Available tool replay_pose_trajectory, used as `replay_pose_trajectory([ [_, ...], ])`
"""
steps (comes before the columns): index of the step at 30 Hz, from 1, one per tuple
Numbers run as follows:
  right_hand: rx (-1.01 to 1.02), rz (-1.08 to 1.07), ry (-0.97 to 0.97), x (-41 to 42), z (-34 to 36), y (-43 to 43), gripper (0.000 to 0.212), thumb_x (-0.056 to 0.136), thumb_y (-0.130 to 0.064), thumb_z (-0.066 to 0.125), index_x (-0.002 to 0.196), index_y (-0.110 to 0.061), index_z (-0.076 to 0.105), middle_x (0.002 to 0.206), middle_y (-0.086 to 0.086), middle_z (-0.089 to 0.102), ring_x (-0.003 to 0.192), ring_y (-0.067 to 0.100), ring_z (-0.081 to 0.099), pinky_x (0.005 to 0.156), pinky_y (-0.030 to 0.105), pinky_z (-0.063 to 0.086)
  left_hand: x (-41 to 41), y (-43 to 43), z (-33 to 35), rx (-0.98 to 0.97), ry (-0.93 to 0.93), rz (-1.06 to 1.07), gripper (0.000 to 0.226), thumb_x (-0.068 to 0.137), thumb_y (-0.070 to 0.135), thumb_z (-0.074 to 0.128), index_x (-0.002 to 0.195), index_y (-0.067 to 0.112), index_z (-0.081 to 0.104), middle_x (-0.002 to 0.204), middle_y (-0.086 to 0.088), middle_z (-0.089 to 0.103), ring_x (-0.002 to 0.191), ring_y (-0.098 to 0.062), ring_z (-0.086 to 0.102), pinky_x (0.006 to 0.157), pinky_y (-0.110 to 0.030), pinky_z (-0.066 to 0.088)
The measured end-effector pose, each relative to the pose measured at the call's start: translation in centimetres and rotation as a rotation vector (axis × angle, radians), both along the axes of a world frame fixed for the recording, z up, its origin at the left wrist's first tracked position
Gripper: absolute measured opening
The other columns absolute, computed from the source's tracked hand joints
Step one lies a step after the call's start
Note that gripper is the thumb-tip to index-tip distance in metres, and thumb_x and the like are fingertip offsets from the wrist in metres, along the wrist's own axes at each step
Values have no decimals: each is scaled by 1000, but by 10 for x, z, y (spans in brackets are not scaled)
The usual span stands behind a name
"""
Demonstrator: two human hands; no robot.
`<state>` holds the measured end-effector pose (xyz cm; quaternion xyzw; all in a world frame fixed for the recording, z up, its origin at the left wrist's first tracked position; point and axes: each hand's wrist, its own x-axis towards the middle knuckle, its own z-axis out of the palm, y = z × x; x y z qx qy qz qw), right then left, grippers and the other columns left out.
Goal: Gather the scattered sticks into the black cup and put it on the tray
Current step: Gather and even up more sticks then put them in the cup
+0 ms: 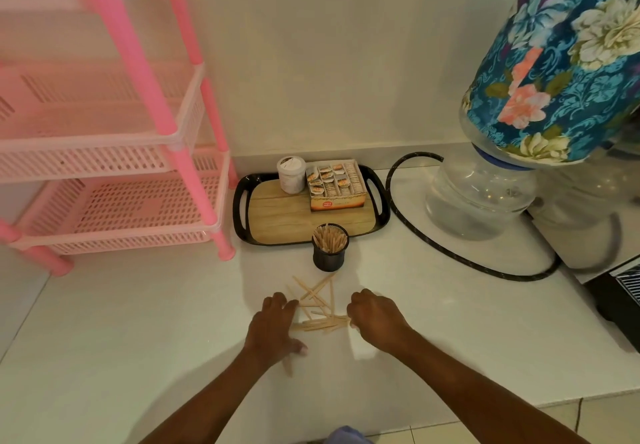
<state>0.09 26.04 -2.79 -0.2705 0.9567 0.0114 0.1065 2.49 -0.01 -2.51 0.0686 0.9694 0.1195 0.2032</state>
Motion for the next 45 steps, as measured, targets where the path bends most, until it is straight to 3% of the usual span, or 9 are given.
replay_pose_trajectory([
  [5, -15, -40, -7, 1, 0, -1, 16, 100, -23, 59, 110, -15, 68, 113, 3, 62, 108, 22, 58, 74, 33, 47, -5, -2, 5, 51, 31, -54, 85, 74, 54, 85, 148, 27, 51, 134, 3, 51, 128, -19, 47, 96, -34, 50],
  [10, -78, -55, -21, 4, 0, -3, 39, 97, -43, 64, 124, -15, 65, 121, 3, 58, 112, 22, 55, 82, 38, 53, -13, -18, 10, -51, -89, -266, 110, 66, 51, 92, 158, 26, 37, 148, 0, 41, 139, -23, 40, 106, -41, 49],
  [13, -72, -24, 2, 8, -1, -4, 34, 101, -36, 60, 123, -12, 67, 121, 8, 59, 112, 26, 57, 81, 40, 51, -12, -21, 9, -123, -72, -334, 109, 69, 37, 93, 159, 27, 33, 151, 0, 37, 141, -23, 39, 106, -41, 49],
  [18, -49, -9, 21, 11, 0, -9, 23, 102, -20, 54, 116, -12, 70, 116, 9, 59, 109, 26, 57, 80, 38, 50, -8, -19, 3, -60, 44, -252, 75, 73, 32, 89, 139, 31, 54, 135, 6, 50, 128, -16, 48, 94, -33, 51],
  [22, -82, 22, 23, 16, 4, -10, 11, 84, -4, 72, 92, -12, 77, 95, 9, 67, 88, 26, 65, 63, 34, 53, -4, -13, -3, -7, 100, -185, 50, 81, 38, 81, 126, 27, 64, 127, 7, 56, 123, -15, 53, 93, -30, 50],
  [26, -41, -2, 4, 16, 0, -12, 18, 94, -5, 58, 106, -9, 71, 110, 9, 63, 104, 27, 59, 77, 40, 54, 1, -6, -8, -43, 180, -180, 32, 93, 39, 72, 119, 21, 70, 119, 3, 65, 114, -16, 62, 88, -30, 53],
  [29, -16, 11, 15, 16, 0, -16, 19, 93, -4, 63, 111, -9, 69, 114, 10, 62, 108, 27, 59, 80, 38, 51, 5, -2, -9, 2, 212, -137, 20, 99, 35, 66, 112, 23, 74, 111, 5, 67, 107, -14, 63, 83, -26, 50],
  [38, 23, 31, 17, 19, 8, -17, 14, 79, 1, 73, 88, -9, 70, 92, 8, 66, 83, 26, 65, 62, 34, 47, 6, 5, -11, 68, 212, -116, 17, 99, 26, 61, 109, 20, 73, 109, 3, 67, 104, -14, 63, 75, -21, 46],
  [45, 53, 5, 27, 25, 9, -23, 23, 85, 1, 60, 107, -4, 63, 112, 12, 61, 102, 28, 58, 75, 36, 45, 10, 7, -16, -11, 203, -192, 18, 101, 22, 59, 117, 15, 62, 115, -2, 65, 106, -20, 63, 81, -31, 54],
])
